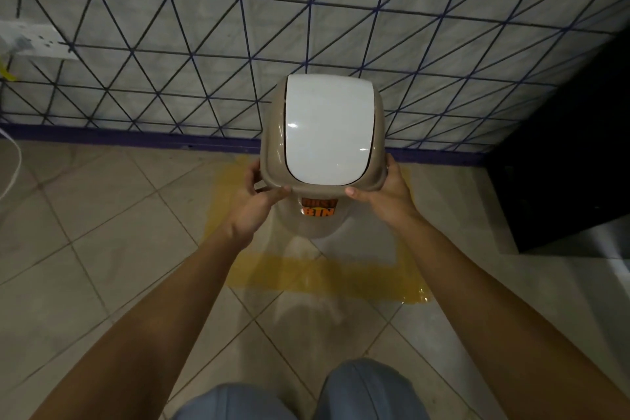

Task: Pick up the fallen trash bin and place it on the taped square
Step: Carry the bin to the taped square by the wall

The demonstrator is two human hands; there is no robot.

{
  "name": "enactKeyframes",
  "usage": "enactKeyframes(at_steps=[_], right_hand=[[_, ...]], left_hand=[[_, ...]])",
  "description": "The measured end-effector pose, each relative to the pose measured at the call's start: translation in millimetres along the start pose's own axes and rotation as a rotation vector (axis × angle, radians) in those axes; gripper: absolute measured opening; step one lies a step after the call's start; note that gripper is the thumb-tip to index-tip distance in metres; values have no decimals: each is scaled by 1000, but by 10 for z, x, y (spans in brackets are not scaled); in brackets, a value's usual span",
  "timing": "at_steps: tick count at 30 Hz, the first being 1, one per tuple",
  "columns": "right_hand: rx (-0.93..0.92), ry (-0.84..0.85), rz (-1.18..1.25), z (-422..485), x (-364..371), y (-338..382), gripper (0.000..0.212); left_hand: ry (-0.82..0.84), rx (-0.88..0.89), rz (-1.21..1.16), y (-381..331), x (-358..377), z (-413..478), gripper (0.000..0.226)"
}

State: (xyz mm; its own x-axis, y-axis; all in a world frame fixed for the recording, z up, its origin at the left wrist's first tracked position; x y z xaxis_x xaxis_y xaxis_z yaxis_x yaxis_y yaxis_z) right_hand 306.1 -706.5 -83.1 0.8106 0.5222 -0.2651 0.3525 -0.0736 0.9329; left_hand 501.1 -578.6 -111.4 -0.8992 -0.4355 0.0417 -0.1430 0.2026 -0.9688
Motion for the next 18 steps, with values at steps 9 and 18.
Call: enactKeyframes(at_steps=[9,18], right_hand=[[-3,-45,-10,206,-51,56,95],[47,-92,5,411,-108,59,99]], left_hand=[[27,-19,35,-65,-1,237,63],[19,-36,-25,-133,76,443,58]])
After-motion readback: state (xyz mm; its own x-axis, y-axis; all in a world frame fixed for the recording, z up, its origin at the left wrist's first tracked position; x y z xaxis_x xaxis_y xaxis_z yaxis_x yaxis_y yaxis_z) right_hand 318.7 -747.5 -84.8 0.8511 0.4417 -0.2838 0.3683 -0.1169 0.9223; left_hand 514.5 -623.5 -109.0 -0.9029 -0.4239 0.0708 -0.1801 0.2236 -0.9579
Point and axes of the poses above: each hand's wrist, its own z-axis towards the middle knuckle, its own x-axis out of the palm, y = z × x, the point moved 6 cm from there along z, towards the middle knuckle, and after that the axes turned 6 degrees about y, right-handed, at the moved point
